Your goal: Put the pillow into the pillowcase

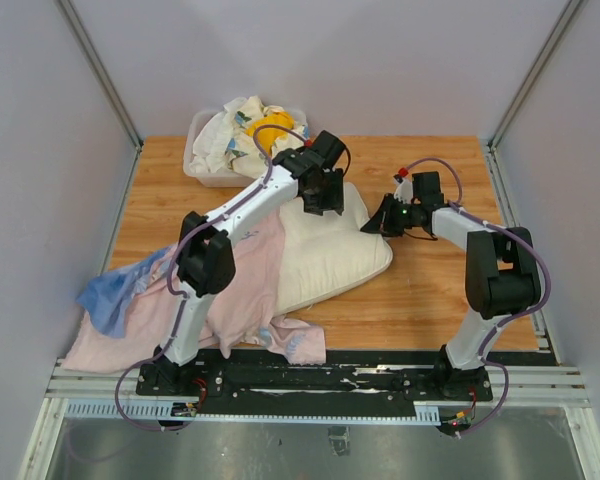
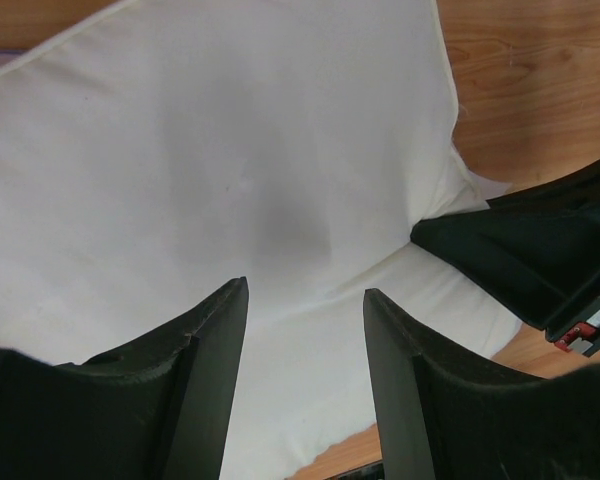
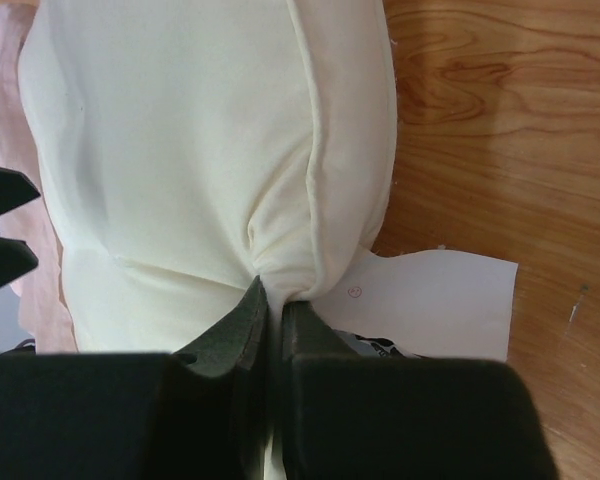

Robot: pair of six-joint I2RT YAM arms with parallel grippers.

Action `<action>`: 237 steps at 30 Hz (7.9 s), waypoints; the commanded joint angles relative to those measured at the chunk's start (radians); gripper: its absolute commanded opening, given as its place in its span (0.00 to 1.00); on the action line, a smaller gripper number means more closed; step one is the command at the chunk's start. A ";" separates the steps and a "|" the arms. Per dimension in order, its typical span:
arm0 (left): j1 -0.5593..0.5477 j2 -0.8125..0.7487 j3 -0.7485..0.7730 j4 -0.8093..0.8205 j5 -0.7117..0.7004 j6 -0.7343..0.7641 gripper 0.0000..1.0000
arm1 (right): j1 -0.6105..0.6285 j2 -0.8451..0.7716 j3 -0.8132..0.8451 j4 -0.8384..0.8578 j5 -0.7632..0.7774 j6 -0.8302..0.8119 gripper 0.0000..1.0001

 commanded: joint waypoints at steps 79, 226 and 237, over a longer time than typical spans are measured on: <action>-0.038 -0.277 -0.019 -0.017 0.163 0.058 0.00 | 0.015 -0.430 0.389 -0.263 -0.022 0.121 0.01; -0.066 -0.857 -0.839 -0.079 -0.244 -0.354 0.63 | 0.211 -0.279 -0.104 -0.020 0.180 -0.075 0.01; -0.067 -0.925 -1.192 0.039 -0.208 -0.430 0.63 | 0.206 -0.270 -0.085 -0.029 0.179 -0.067 0.01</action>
